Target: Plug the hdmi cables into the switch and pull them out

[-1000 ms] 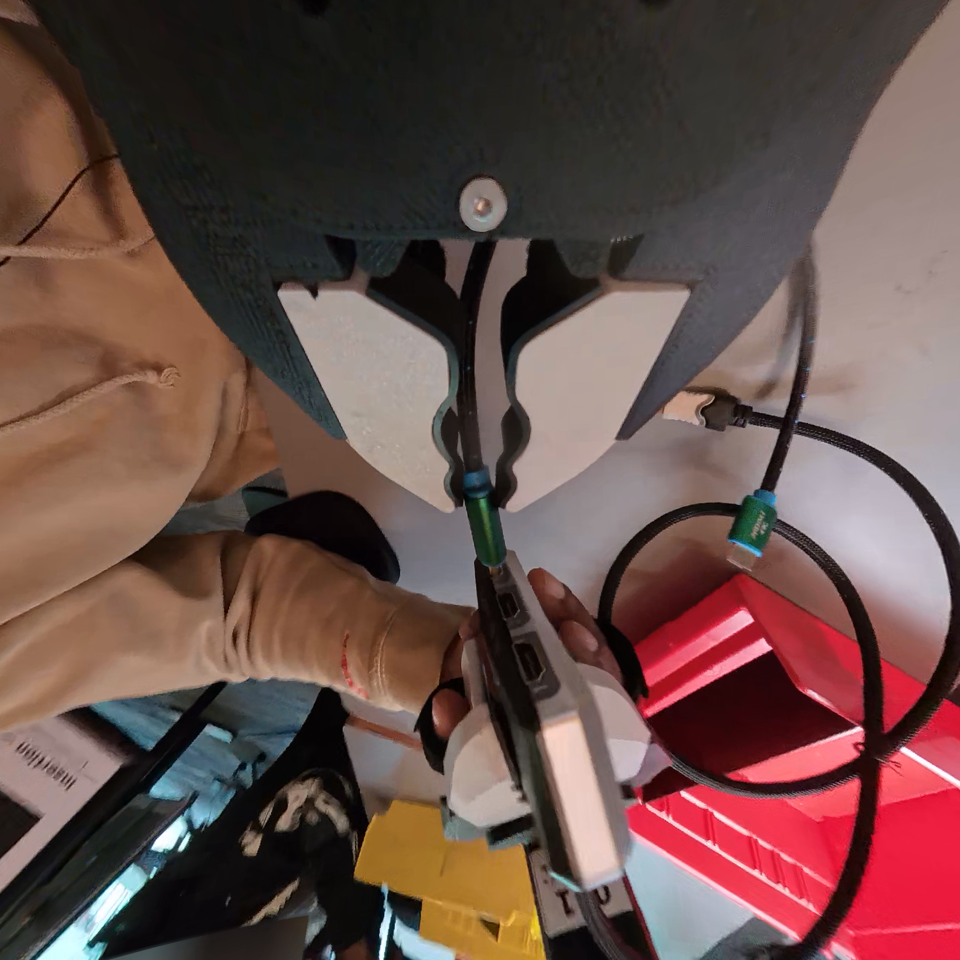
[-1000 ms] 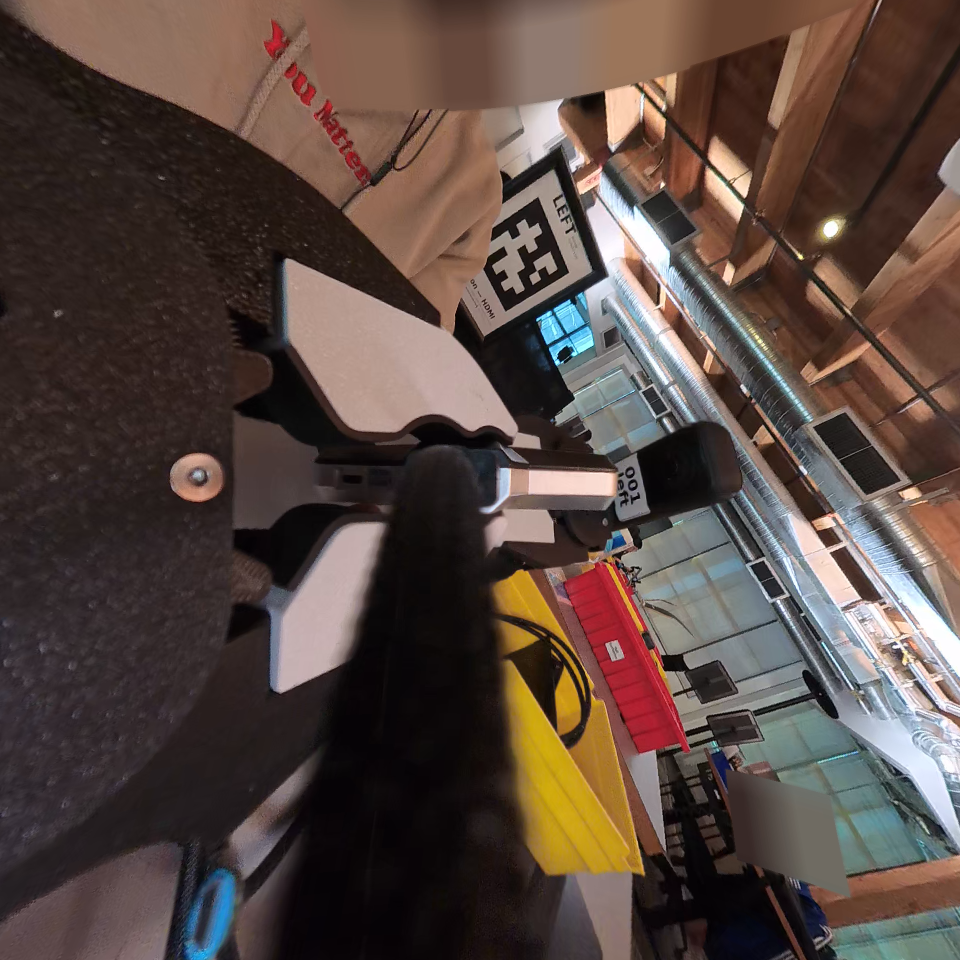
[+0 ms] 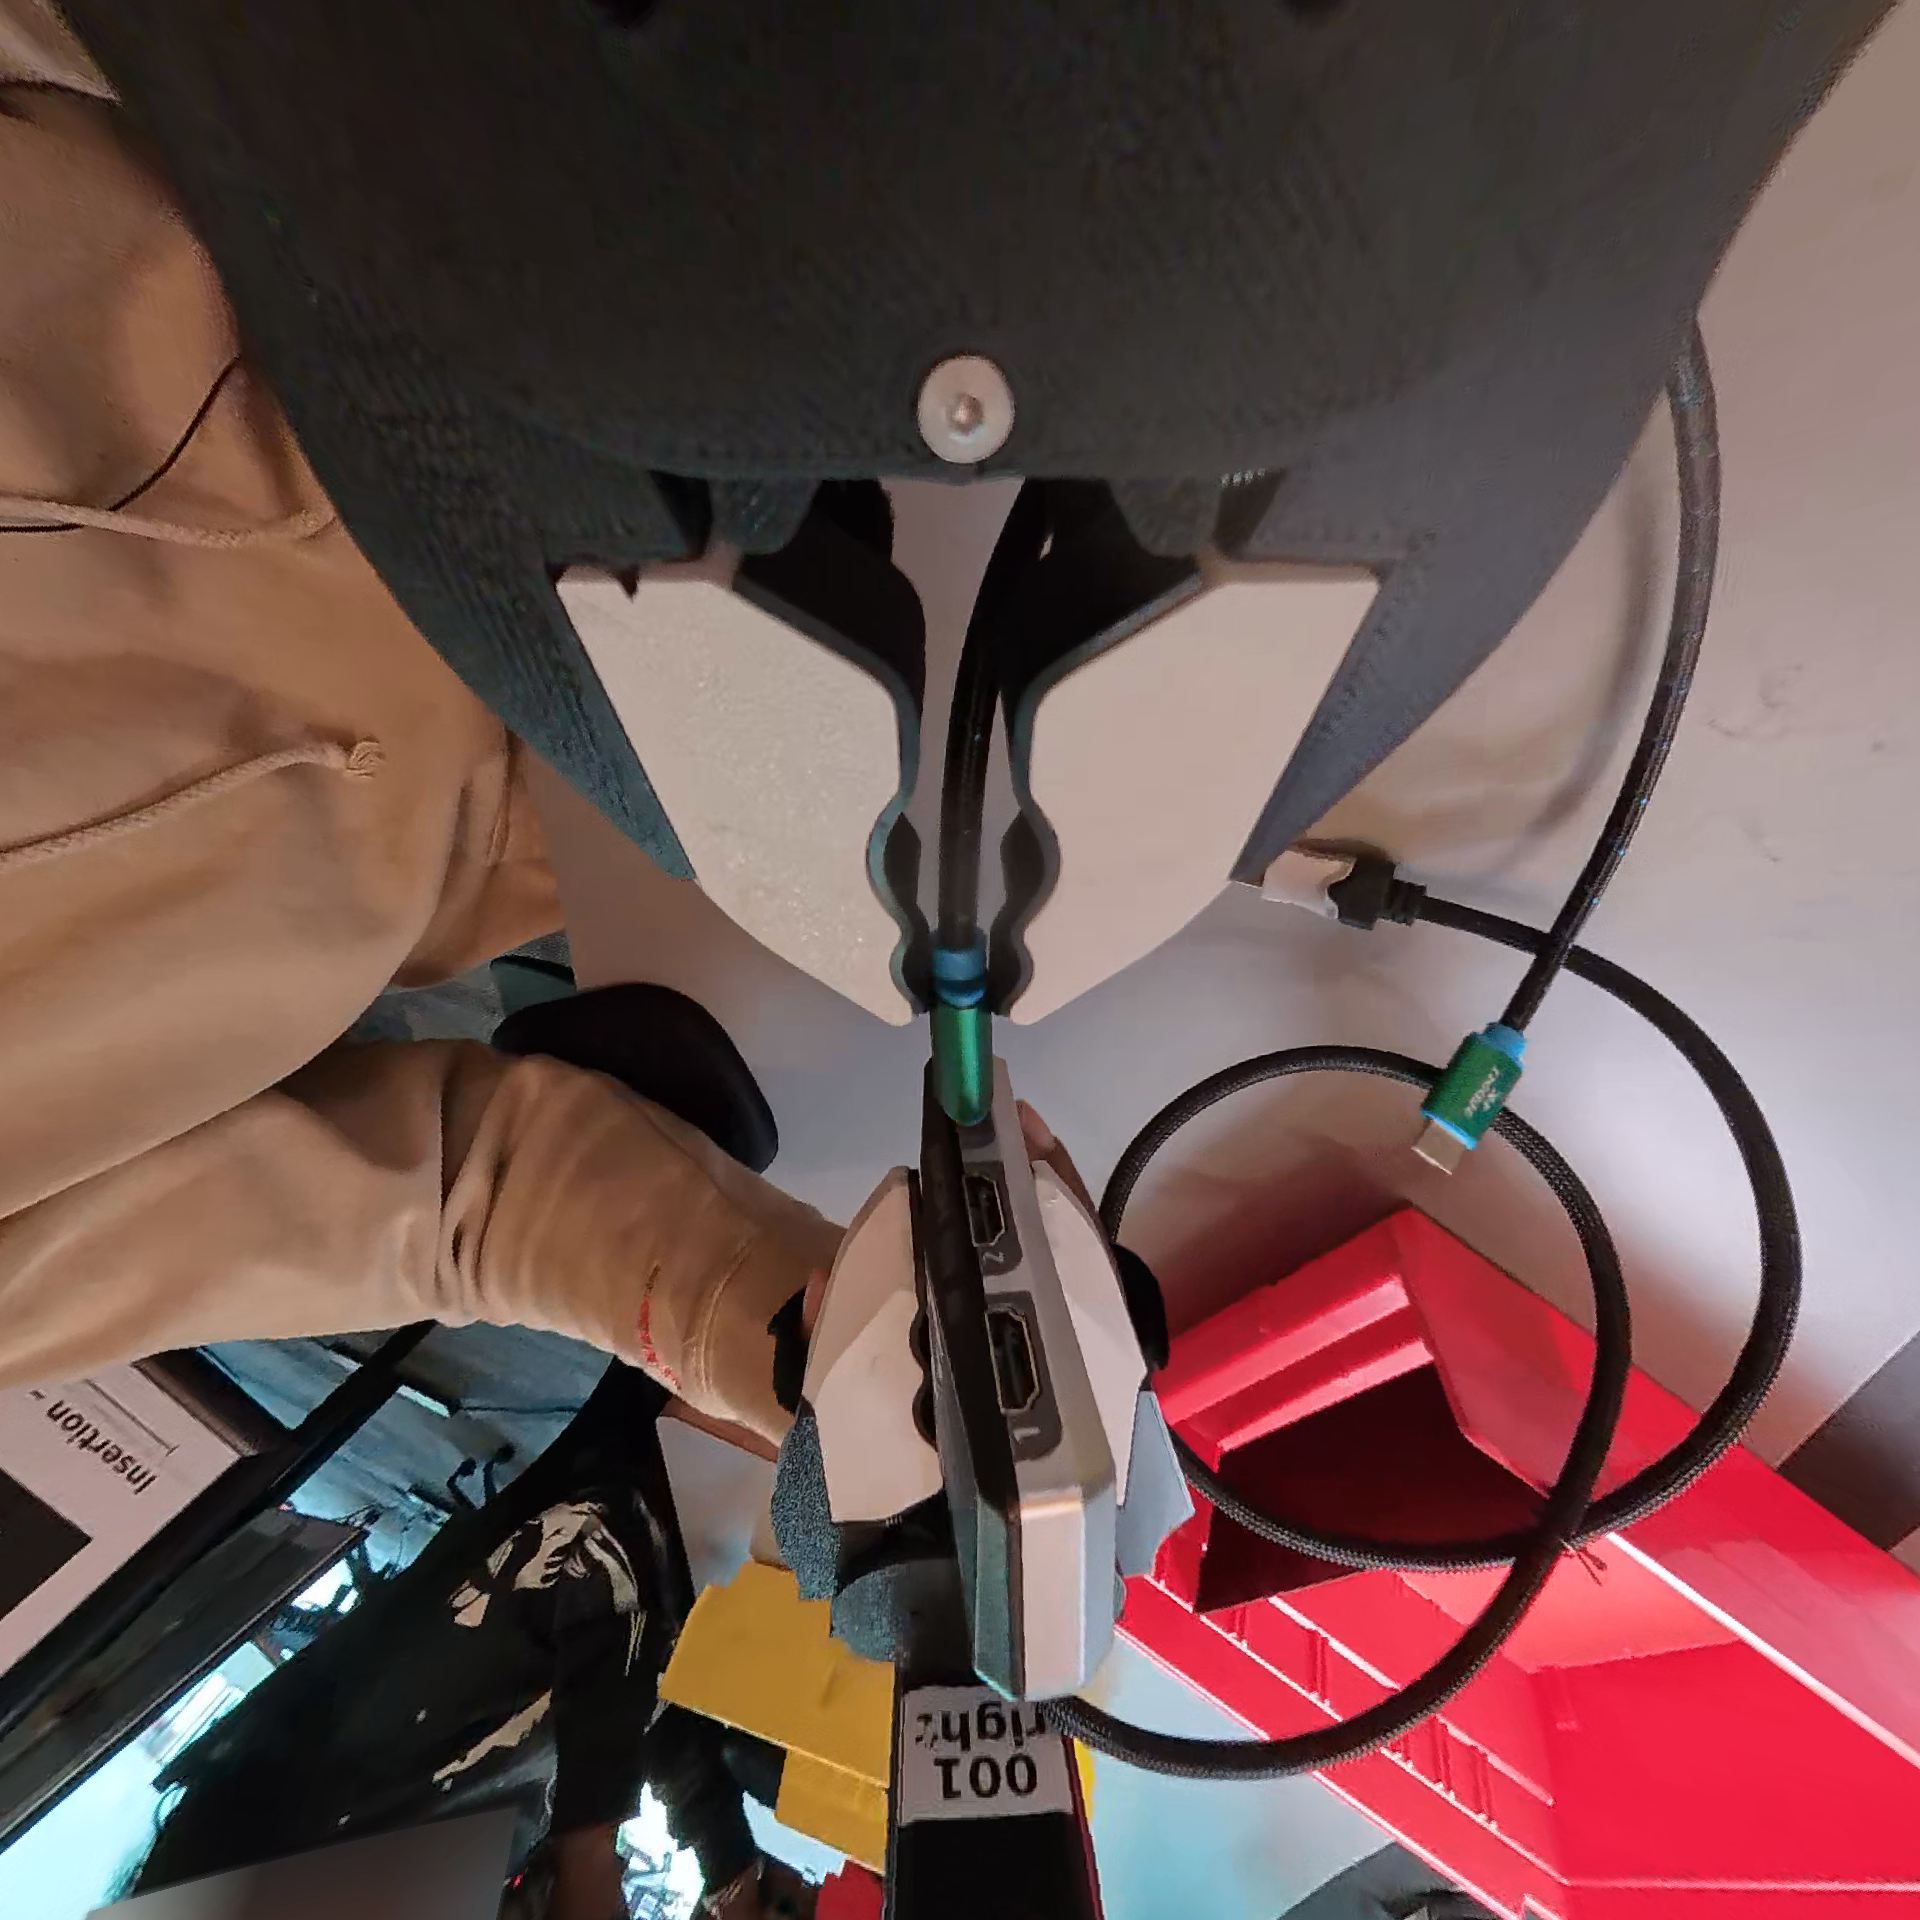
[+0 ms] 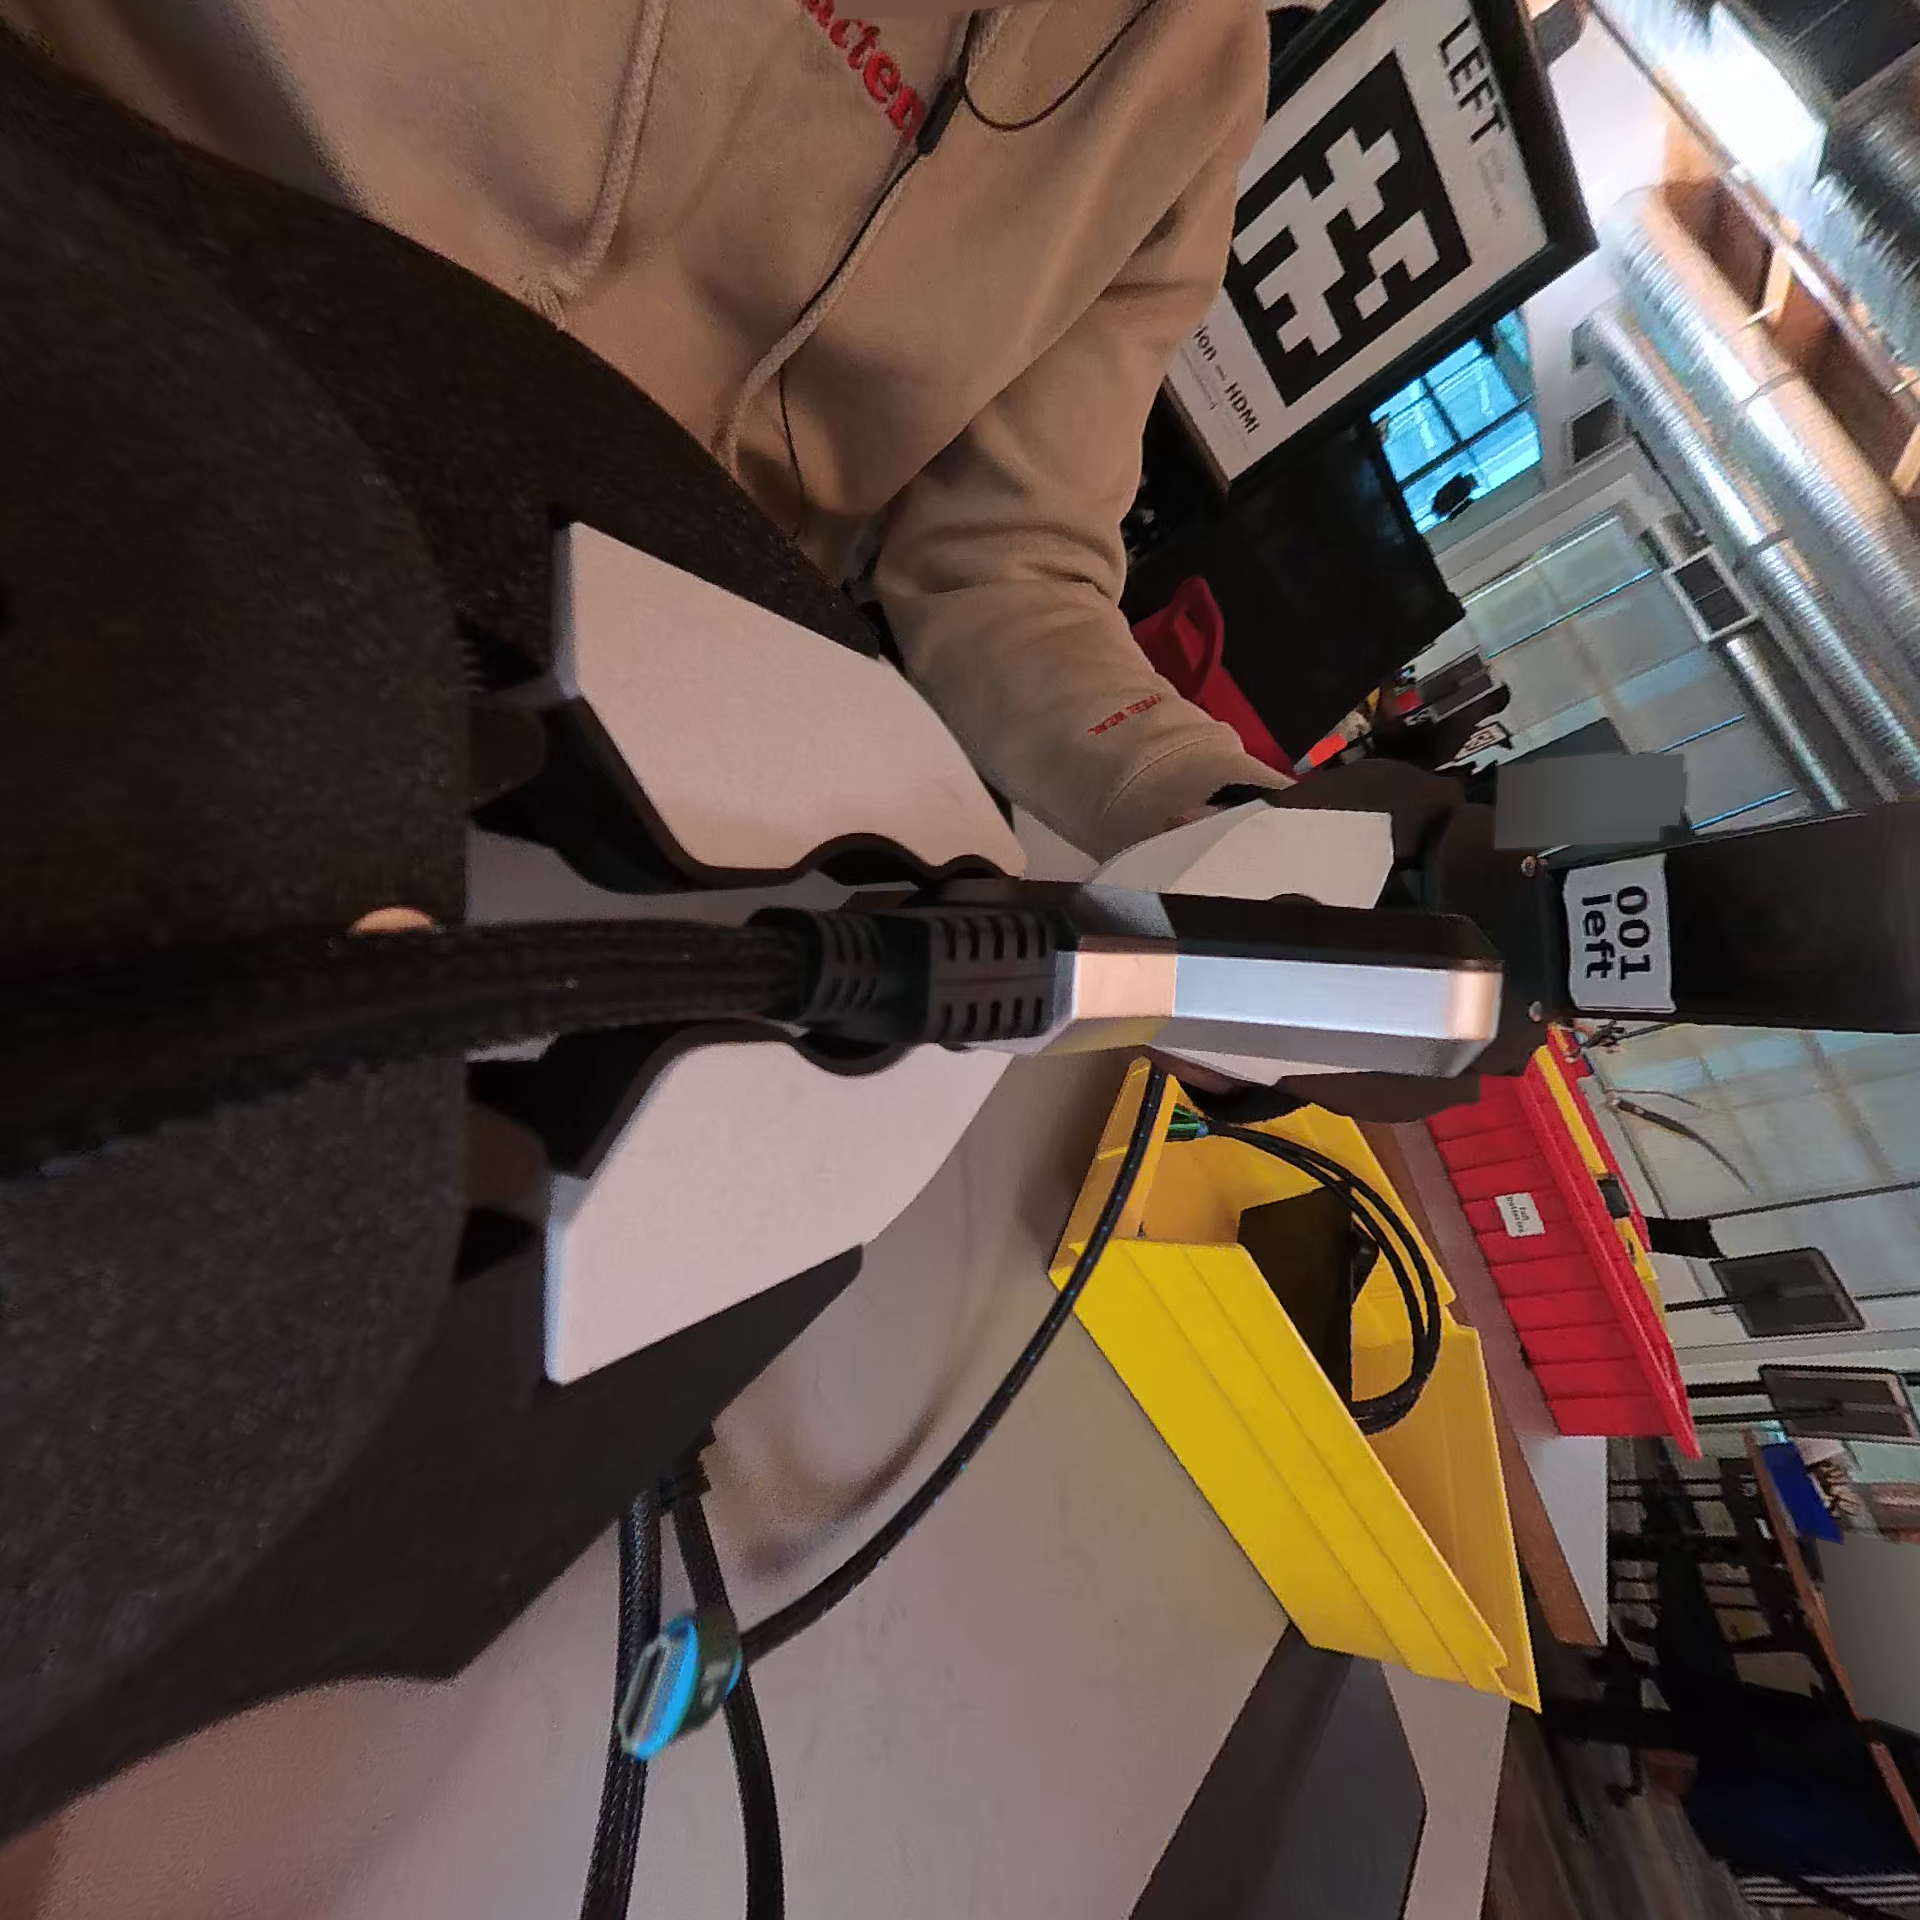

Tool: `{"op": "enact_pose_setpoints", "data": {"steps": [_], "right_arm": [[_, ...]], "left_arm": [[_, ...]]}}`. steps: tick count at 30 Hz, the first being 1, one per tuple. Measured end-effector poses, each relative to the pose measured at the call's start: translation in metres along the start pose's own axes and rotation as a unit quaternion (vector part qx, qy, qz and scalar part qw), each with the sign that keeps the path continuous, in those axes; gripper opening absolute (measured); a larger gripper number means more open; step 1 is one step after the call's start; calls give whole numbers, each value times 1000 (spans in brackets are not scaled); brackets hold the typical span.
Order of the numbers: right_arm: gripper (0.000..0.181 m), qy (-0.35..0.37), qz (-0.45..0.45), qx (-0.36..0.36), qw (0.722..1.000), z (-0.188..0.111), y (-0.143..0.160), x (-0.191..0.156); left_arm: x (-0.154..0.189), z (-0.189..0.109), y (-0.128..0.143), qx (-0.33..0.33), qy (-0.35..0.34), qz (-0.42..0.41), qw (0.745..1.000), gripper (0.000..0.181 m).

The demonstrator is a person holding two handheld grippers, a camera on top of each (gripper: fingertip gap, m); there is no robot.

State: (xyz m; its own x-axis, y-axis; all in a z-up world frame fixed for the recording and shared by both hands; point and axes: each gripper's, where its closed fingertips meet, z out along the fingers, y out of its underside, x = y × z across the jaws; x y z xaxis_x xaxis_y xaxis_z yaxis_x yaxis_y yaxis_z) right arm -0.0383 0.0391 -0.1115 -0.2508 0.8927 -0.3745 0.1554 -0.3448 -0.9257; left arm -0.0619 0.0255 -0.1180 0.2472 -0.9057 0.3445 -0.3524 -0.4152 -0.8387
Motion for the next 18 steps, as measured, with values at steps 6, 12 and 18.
{"op": "enact_pose_setpoints", "data": {"steps": [6,12,18], "right_arm": [[24,24,-11,11,1000,1,-6,5],[23,56,8,84,995,-17,-32,13],[23,56,-28,46,997,-29,-31,2]], "left_arm": [[-5,-2,-2,11,-18,18,1000,12],[-10,5,-3,15,-42,33,998,12],[-22,-30,-26,72,-128,62,987,29]]}}
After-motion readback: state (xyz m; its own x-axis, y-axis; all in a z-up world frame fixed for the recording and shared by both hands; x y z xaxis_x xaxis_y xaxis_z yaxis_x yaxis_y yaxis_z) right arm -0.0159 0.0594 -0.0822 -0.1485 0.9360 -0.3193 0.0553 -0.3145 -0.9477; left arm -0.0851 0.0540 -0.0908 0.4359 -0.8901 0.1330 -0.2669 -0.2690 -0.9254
